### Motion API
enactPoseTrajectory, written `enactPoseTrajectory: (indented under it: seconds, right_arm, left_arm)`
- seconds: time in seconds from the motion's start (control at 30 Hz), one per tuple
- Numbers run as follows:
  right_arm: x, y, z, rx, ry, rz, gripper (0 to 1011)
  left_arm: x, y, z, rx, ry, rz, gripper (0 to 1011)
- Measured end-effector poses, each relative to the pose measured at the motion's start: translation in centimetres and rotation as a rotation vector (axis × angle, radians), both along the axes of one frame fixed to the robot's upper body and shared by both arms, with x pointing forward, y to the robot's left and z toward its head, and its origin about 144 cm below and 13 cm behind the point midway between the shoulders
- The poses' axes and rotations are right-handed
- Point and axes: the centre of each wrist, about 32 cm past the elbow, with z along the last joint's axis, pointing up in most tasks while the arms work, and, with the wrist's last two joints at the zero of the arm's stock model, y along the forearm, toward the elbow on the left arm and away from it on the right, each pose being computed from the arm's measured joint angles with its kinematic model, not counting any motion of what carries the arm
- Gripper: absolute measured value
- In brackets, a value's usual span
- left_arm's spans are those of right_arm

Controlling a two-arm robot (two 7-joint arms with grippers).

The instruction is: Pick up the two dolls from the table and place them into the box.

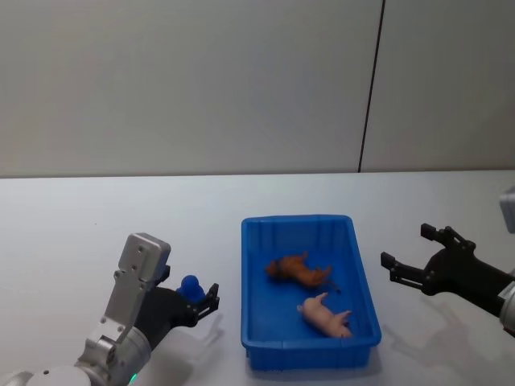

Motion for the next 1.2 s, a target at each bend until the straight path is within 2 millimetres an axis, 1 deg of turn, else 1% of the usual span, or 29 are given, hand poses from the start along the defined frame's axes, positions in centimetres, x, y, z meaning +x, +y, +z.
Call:
enactPoseTrajectory:
  seconds: [0.67, 0.8, 0.83, 1.0, 1.07, 1.1, 1.13, 1.17, 1.2]
  right_arm:
    - [0.0, 0.0, 0.0, 0.000, 0.000, 0.000, 1001]
    - [0.0, 0.0, 0.0, 0.000, 0.000, 0.000, 1001]
    - [0.0, 0.0, 0.0, 0.000, 0.000, 0.000, 1001]
    - [0.0, 0.0, 0.0, 0.000, 0.000, 0.000, 1001]
    - [0.0, 0.0, 0.0, 0.000, 0.000, 0.000, 1001]
    - [0.0, 0.0, 0.0, 0.000, 0.000, 0.000, 1001]
    - [0.0, 0.0, 0.0, 0.000, 0.000, 0.000, 1001]
    - [0.0, 0.0, 0.0, 0.000, 0.000, 0.000, 1001]
    - [0.0, 0.0, 0.0, 0.000, 0.000, 0.000, 1001]
  left_arm:
    - [1.5, 1.0, -2.7, -0.024, 0.056, -0.019, 1001]
    - [1.8, 1.1, -3.0, -0.028, 0.062, -0.021, 931]
    - [1.9, 1.2, -3.1, -0.029, 0.064, -0.021, 887]
    - [2.2, 1.3, -3.4, -0.030, 0.065, -0.023, 766]
    - [2.3, 1.4, -3.5, -0.030, 0.065, -0.025, 688]
    - [2.4, 1.4, -3.5, -0.029, 0.066, -0.025, 674]
    - [2.5, 1.4, -3.6, -0.030, 0.065, -0.027, 631]
    - [2.5, 1.4, -3.6, -0.029, 0.065, -0.027, 631]
    - [2.6, 1.4, -3.6, -0.029, 0.065, -0.027, 603]
